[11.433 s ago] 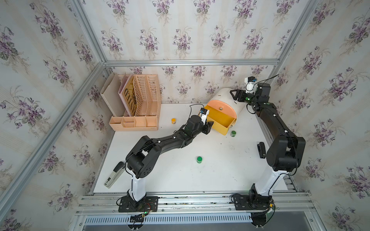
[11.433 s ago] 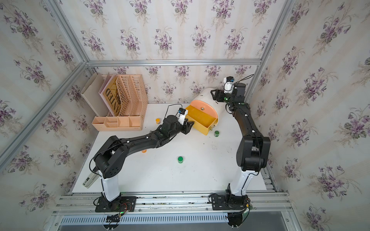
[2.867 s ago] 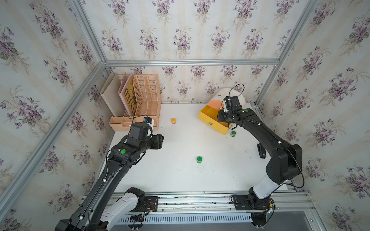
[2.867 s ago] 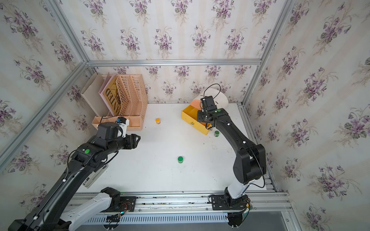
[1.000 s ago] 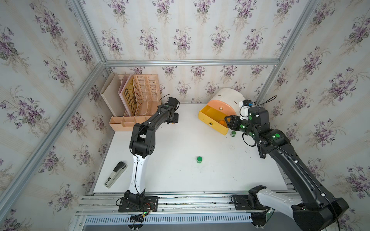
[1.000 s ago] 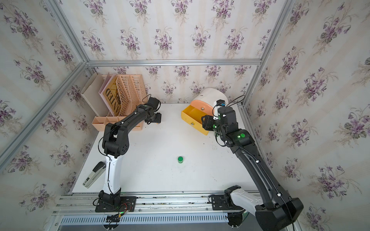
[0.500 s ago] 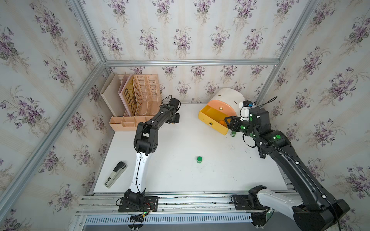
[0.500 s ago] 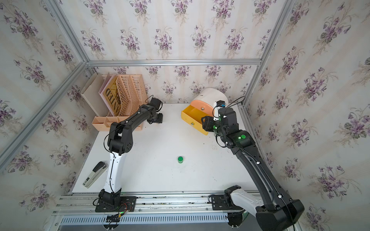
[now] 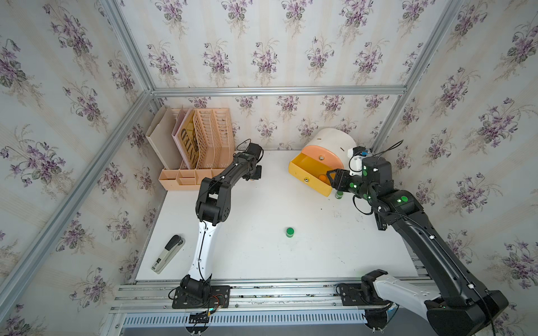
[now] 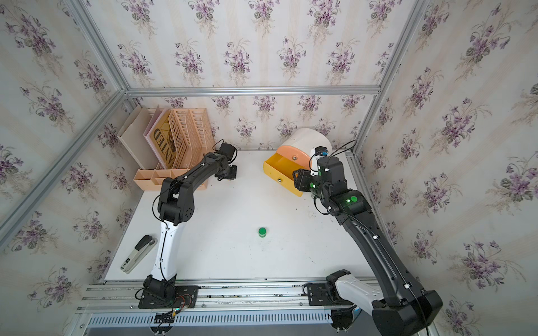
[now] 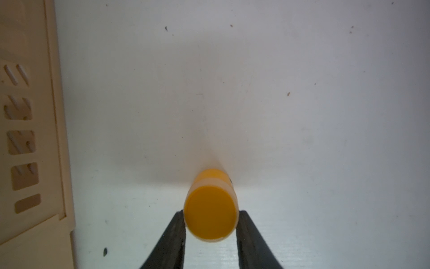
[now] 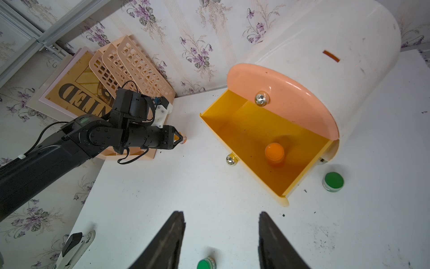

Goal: Put the paint cans in the drawer according to color
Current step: Move the paint can to the center of the board.

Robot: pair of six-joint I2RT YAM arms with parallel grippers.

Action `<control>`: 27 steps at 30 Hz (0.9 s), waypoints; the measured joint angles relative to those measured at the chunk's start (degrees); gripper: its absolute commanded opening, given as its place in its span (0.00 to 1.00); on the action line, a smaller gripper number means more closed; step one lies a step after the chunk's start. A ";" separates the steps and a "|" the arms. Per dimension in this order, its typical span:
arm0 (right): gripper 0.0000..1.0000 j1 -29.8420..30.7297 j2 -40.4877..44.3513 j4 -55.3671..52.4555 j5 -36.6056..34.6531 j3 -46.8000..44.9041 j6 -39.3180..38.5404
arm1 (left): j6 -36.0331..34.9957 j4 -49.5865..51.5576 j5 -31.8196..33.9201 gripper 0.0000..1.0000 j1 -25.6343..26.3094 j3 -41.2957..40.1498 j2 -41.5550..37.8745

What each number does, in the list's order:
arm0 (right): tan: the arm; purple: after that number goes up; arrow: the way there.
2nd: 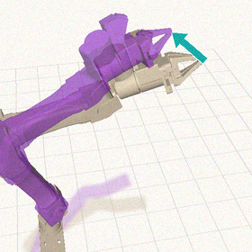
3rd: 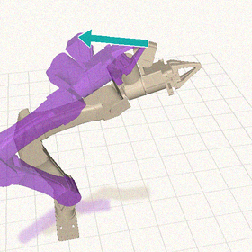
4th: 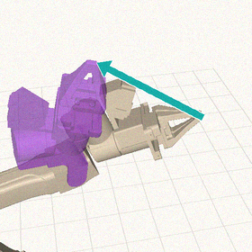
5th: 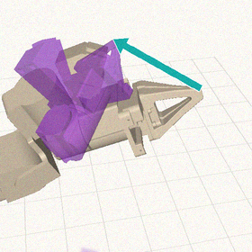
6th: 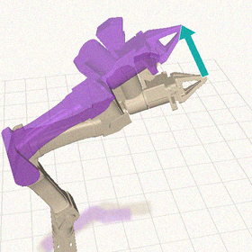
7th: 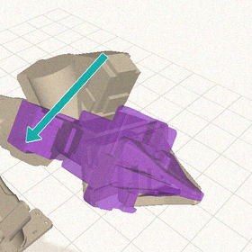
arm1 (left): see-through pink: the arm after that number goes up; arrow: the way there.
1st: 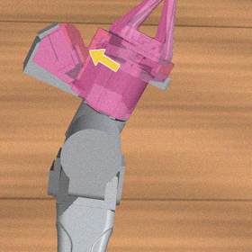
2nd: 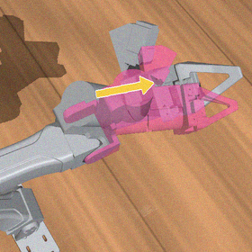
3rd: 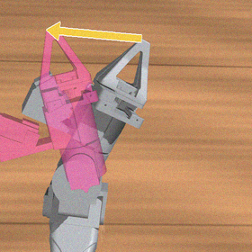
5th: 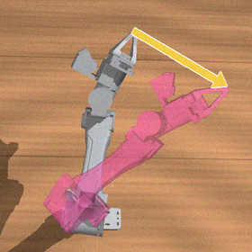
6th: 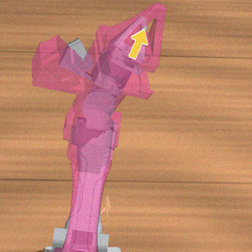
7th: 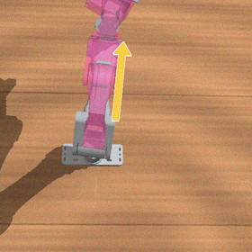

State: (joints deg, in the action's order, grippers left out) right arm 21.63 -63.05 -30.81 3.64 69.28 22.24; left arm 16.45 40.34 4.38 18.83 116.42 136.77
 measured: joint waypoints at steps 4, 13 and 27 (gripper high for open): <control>0.55 0.00 0.28 -0.87 0.00 0.26 -0.17 | -0.17 -1.18 -0.31 0.36 1.97 -5.99 -3.82; 0.55 0.00 2.71 -6.58 -1.09 0.48 -1.29 | 0.09 -3.74 -1.33 0.38 12.90 -24.92 -18.23; 0.54 0.00 10.82 -11.28 1.60 -11.45 1.16 | 3.69 -7.13 -0.61 0.48 28.44 -33.83 -23.78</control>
State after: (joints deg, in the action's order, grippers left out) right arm 21.63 -52.23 -42.09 5.23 57.82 23.40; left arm 20.14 33.21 3.77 47.27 82.59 112.99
